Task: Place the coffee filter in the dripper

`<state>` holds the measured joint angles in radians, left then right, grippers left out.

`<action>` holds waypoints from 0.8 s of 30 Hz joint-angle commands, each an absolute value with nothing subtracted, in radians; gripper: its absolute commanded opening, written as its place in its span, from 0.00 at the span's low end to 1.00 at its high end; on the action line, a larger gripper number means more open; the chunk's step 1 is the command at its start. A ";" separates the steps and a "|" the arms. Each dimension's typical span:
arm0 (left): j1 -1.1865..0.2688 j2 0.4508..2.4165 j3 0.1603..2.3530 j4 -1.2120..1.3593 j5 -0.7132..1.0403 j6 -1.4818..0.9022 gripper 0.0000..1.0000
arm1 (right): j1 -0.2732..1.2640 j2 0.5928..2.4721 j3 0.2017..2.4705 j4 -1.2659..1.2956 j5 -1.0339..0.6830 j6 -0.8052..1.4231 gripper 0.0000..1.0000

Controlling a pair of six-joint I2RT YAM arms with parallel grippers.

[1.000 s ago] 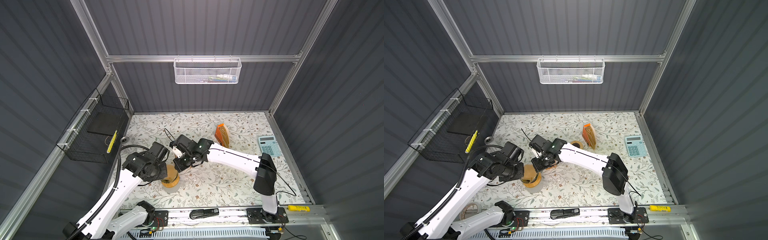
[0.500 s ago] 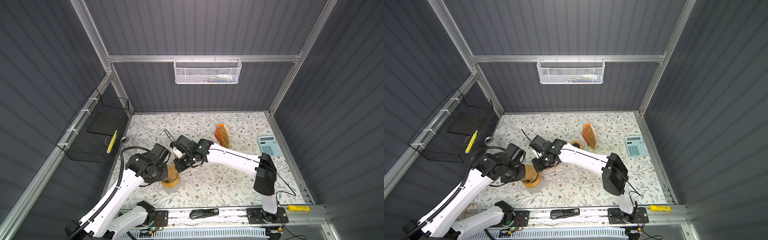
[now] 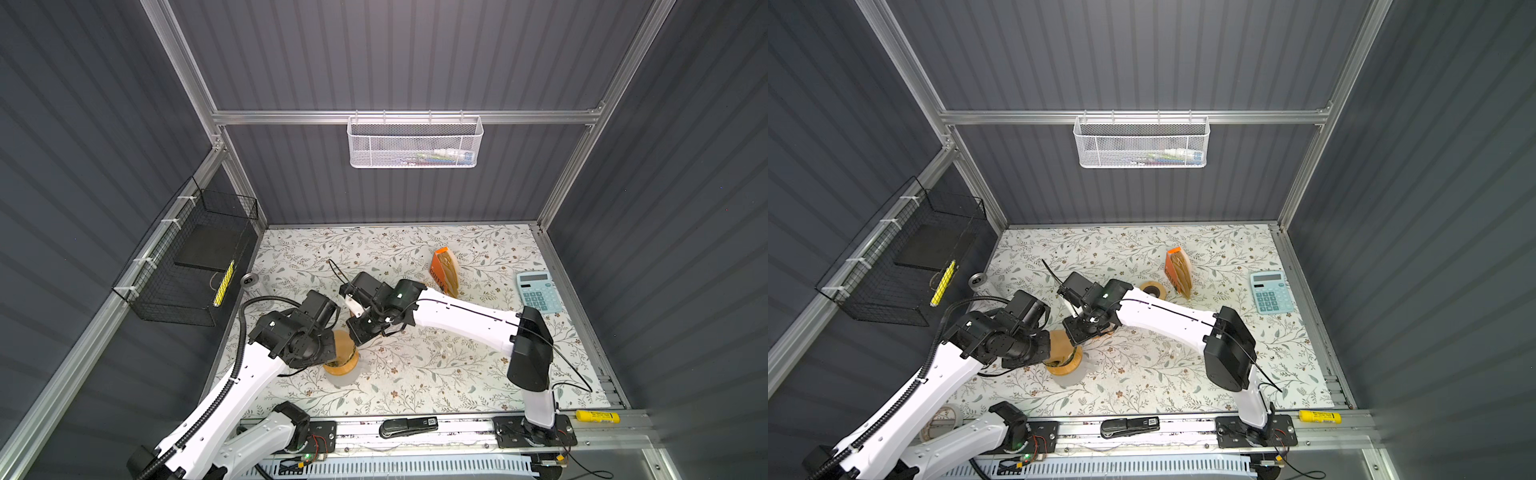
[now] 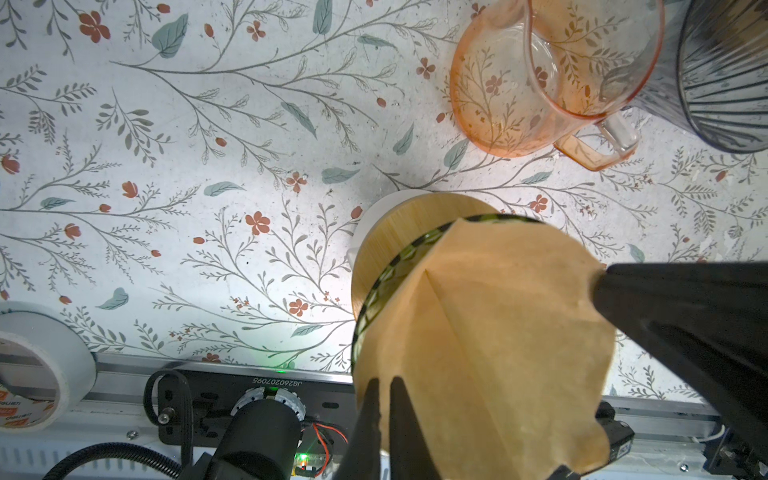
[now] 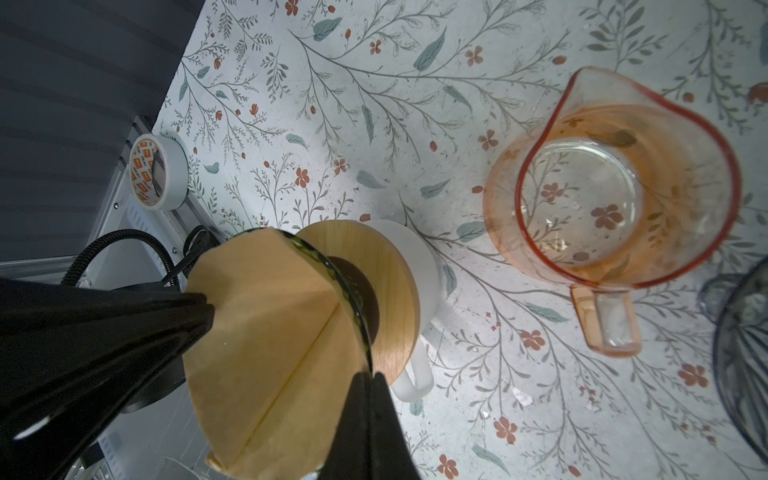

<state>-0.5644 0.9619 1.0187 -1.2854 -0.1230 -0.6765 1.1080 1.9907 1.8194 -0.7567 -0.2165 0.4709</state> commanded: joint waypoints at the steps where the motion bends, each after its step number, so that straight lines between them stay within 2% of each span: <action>1: -0.571 0.948 1.003 -1.306 -0.114 -0.693 0.10 | 1.115 1.957 1.814 -0.775 -0.200 0.474 0.08; 14: -0.571 0.936 1.019 -1.313 -0.132 -0.704 0.10 | 1.120 1.924 1.812 -0.783 -0.181 0.471 0.17; 24: -0.571 0.927 1.012 -1.294 -0.129 -0.710 0.10 | 1.124 1.928 1.814 -0.782 -0.183 0.466 0.12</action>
